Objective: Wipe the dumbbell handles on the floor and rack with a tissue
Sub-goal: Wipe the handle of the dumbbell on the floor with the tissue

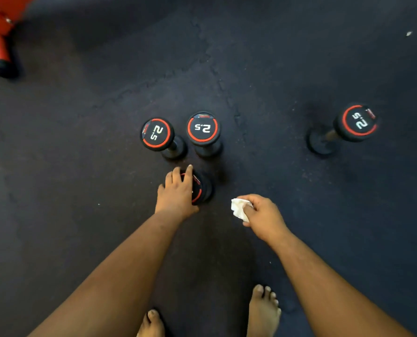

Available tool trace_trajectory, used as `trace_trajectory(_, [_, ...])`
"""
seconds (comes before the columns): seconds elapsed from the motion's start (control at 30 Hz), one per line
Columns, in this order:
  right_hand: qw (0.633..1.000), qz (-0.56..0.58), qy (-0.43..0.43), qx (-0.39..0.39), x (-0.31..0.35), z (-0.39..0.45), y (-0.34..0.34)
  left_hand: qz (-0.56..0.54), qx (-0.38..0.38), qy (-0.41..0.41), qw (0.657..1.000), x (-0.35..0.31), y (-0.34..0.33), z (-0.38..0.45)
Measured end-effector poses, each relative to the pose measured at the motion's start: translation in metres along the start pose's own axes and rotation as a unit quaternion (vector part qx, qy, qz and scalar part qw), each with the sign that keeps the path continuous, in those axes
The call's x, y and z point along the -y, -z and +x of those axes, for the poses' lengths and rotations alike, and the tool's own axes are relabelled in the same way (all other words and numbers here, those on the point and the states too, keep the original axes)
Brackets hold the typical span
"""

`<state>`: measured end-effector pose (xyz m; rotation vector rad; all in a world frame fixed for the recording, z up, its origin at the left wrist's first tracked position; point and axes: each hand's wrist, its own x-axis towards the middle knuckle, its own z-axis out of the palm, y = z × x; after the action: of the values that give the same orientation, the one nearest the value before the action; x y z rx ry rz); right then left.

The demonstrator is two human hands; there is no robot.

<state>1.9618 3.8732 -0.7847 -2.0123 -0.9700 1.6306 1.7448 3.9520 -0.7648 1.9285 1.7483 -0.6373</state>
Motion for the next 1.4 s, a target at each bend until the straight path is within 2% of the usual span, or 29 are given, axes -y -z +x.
trace_trajectory(0.17, [0.994,0.09,-0.041,-0.053,0.001,-0.05,0.081,0.017,0.019,-0.024,0.999,-0.066,0.034,-0.036])
trace_trajectory(0.37, [0.986,0.082,-0.056,-0.133,0.017,-0.064,0.185,-0.054,0.03,-0.109,0.992,-0.174,0.068,-0.03])
trace_trajectory(0.5, [0.981,0.087,-0.055,-0.164,0.03,-0.06,0.241,-0.062,0.048,-0.165,0.983,-0.237,0.089,-0.02])
trace_trajectory(0.67, [0.975,0.088,-0.047,-0.198,0.031,-0.021,0.301,-0.063,0.047,-0.188,0.979,-0.312,0.109,0.013])
trace_trajectory(0.9, [0.977,0.033,-0.01,-0.209,0.013,0.079,0.37,-0.049,0.032,-0.149,0.987,-0.423,0.11,0.109])
trace_trajectory(0.97, [0.978,0.02,-0.003,-0.209,0.005,0.108,0.385,-0.048,0.051,-0.127,0.989,-0.45,0.102,0.133])
trace_trajectory(1.1, [0.983,-0.031,0.017,-0.182,-0.013,0.144,0.402,-0.045,0.068,-0.087,0.993,-0.466,0.08,0.158])
trace_trajectory(1.2, [0.984,-0.077,0.031,-0.161,-0.014,0.154,0.403,-0.057,0.025,-0.091,0.994,-0.45,0.069,0.149])
trace_trajectory(1.3, [0.98,-0.145,0.081,-0.106,-0.013,0.154,0.387,-0.134,-0.033,-0.05,0.989,-0.413,0.043,0.122])
trace_trajectory(1.4, [0.97,-0.189,0.154,-0.02,-0.016,0.155,0.349,-0.262,-0.07,0.042,0.962,-0.367,0.002,0.092])
